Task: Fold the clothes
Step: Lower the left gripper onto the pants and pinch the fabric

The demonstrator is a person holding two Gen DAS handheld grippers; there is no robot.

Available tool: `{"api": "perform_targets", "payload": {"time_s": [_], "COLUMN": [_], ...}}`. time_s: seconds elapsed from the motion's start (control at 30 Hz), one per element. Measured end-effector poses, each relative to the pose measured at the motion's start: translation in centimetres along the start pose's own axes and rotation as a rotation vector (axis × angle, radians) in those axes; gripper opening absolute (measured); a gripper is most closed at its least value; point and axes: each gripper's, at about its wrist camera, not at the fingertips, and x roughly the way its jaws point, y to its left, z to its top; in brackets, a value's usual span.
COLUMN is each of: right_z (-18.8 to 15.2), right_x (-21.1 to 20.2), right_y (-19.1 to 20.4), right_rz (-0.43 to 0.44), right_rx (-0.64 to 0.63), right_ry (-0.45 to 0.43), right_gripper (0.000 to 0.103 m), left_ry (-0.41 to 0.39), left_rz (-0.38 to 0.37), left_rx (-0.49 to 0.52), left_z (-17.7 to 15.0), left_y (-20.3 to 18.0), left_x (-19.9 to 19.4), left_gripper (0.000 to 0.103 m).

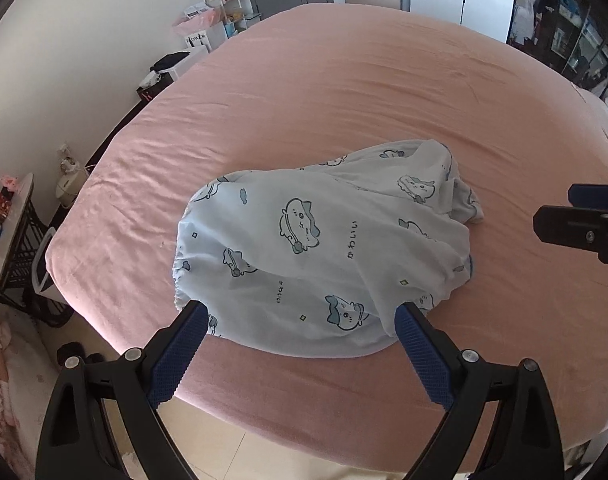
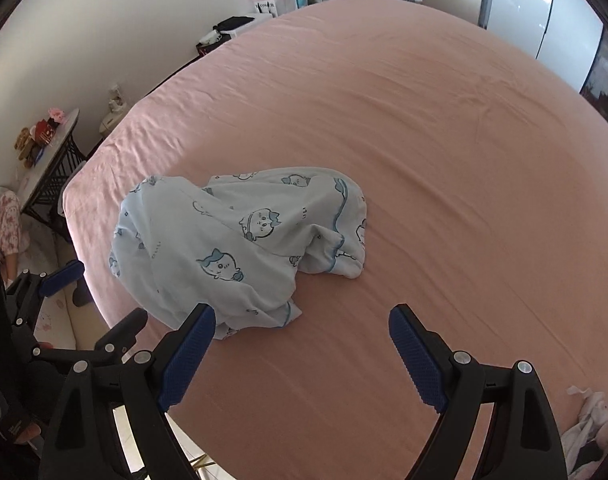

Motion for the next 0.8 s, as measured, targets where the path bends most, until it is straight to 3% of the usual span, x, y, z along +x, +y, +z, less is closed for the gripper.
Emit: {"api": "perform_targets", "payload": {"time_s": [0.33, 0.5, 0.6, 0.67, 0.8], "right_z": [-0.1, -0.3, 0.0, -0.1, -0.3], "right_x": [3.7, 5.5, 6.0, 6.1, 6.7], "right_y": [-0.7, -0.5, -0.7, -1.5, -1.9], "right_rz": [0.157, 0.225, 0.151, 0.103, 0.077], "right_rx": [0.157, 0.206, 0.212, 0.219, 0.206], "right_ry": [0.023, 0.037, 0.031, 0.054, 0.082], "right_gripper": [0.089, 0.089, 0.089, 0.089, 0.088], "left_ry": [-0.095, -0.070, -0.087, -0.069, -0.023], "left_rz": [-0.087, -0.145, -0.196, -0.188, -0.203], "left_rx": [-0.089, -0.152, -0.174, -0.148, -0.119], "left_z": [0.4, 0.2, -0.4, -0.6, -1.0], "left_y": [2.3, 3.7, 4.5, 4.3, 3.8], "left_x": [2.5, 4.7, 5.6, 6.3, 7.7], "left_gripper": [0.095, 0.095, 0.095, 0.095, 0.095]}}
